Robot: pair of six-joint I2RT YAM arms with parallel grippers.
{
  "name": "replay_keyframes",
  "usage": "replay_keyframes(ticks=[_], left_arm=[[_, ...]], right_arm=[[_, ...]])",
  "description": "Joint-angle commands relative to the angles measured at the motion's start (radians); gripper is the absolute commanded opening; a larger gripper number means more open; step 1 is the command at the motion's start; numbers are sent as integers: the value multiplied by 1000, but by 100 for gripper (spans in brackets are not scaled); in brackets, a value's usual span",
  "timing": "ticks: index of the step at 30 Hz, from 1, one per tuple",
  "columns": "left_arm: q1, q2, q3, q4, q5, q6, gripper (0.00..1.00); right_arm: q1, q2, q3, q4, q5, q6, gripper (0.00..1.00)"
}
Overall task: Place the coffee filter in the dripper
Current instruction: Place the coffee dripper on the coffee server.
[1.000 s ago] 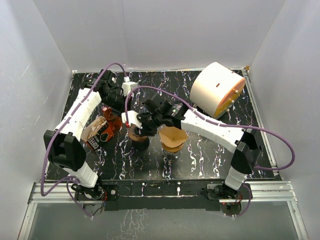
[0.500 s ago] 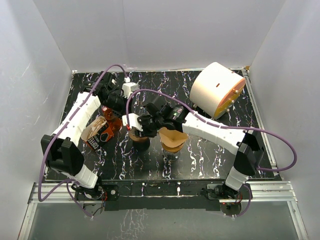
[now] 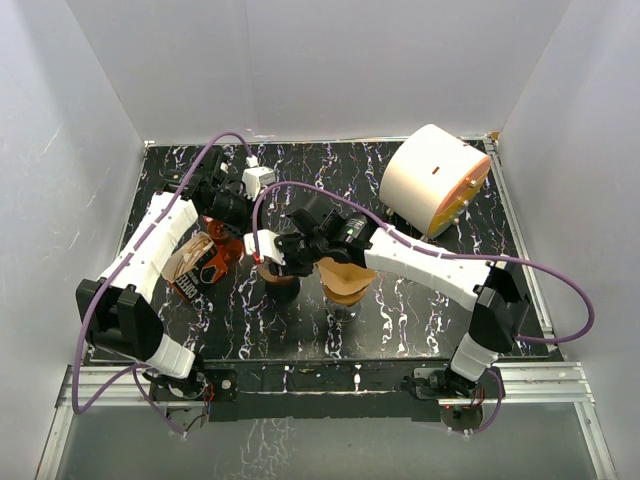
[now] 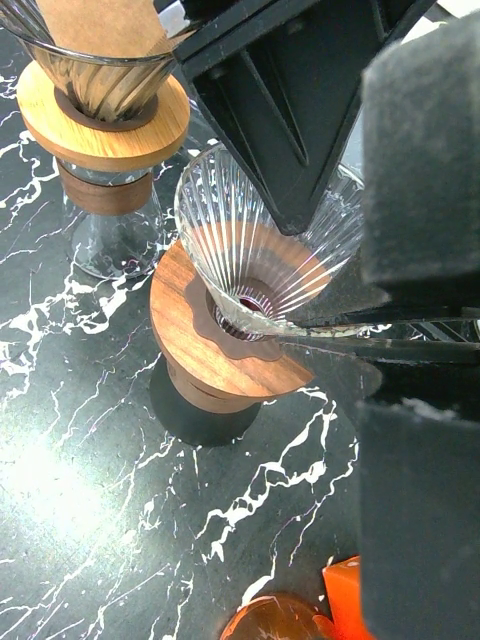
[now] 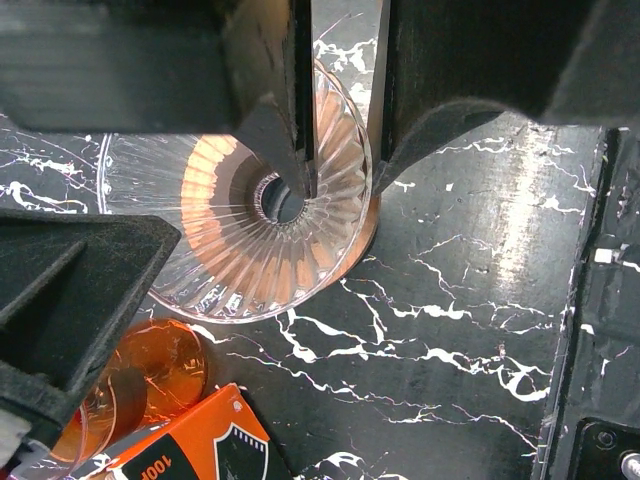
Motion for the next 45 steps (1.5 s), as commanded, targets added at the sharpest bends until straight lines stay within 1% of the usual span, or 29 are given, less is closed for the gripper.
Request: replay_keyframes(ticks=[1, 19, 31, 39, 40, 45], left_arm=[[-7, 15, -48, -91, -94, 34, 0], [-34, 44, -38, -110, -126, 36, 0], [-66, 62, -32, -130, -173, 36, 0], [-72, 54, -81, -111, -188, 35, 0], [-72, 54, -86, -111, -189, 35, 0], [-72, 53, -112, -95, -202, 23, 0]], right_arm=[[-5, 22, -38, -57, 65, 26, 21], [-6, 57, -38, -68, 108, 39, 19], [-7, 74, -42, -74, 113, 50, 19], [-8, 74, -35, -78, 107, 53, 20], [-8, 99, -33, -79, 108, 53, 20], [-8, 113, -17, -91, 108, 53, 21]])
